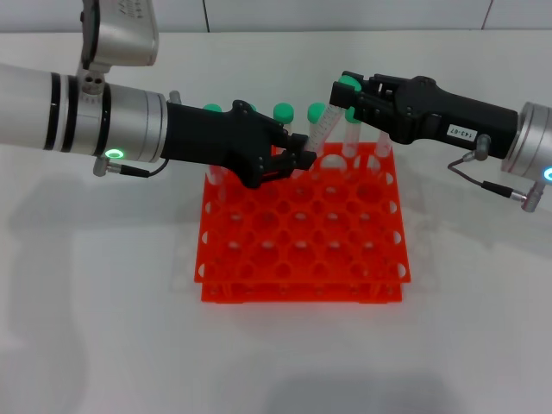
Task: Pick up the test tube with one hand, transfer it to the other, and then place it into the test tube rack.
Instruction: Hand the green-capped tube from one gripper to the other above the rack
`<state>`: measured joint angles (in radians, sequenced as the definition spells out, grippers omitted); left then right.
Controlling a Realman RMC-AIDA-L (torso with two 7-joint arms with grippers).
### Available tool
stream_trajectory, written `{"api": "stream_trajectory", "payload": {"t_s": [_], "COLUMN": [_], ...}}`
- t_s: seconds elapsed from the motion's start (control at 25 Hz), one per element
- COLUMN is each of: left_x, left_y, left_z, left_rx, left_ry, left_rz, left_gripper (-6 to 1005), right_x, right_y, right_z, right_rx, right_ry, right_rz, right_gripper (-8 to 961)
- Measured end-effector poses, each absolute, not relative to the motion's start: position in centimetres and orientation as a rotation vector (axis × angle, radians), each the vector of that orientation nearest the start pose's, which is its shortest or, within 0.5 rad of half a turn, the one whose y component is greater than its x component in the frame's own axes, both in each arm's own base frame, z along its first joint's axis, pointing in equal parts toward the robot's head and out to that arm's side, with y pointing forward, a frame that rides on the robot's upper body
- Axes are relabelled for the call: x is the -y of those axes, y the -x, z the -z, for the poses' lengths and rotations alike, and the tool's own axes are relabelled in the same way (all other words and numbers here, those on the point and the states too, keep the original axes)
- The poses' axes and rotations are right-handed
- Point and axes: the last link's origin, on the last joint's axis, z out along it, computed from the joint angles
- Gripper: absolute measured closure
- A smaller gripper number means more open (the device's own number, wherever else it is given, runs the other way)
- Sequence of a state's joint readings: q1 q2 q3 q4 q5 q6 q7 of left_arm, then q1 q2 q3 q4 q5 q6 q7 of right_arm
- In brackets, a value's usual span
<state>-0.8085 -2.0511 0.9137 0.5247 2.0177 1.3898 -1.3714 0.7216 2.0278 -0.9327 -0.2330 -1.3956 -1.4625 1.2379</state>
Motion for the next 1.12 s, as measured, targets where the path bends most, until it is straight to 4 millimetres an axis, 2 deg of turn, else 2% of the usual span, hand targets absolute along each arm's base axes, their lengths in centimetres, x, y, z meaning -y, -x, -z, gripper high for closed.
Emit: {"api": "stream_trajectory", "payload": {"t_s": [0.16, 0.48, 0.96, 1.12], "left_x": [-38.4, -38.4, -38.5, -38.6], "left_y": [18.7, 18.7, 18.1, 17.4], "left_z": [4.1, 4.1, 2.8, 2.5], "left_rx": [0.303, 0.320, 0.403, 0.458], "left_ry": [2.953, 2.952, 2.955, 2.968], "left_rz": [0.460, 0.460, 0.439, 0.392], "left_gripper": [768, 759, 745, 594], "right_x": [-36.9, -36.9, -37.0, -37.0], "right_y": [-19.8, -20.0, -19.9, -20.0], "right_z": [2.8, 2.7, 2.5, 2.4], "right_rx": [-0.678, -0.686, -0.688, -0.684], "right_ry": [2.550, 2.537, 2.531, 2.531], "right_rz": [-1.203, -1.209, -1.216, -1.216], "right_gripper": [698, 698, 699, 699]}}
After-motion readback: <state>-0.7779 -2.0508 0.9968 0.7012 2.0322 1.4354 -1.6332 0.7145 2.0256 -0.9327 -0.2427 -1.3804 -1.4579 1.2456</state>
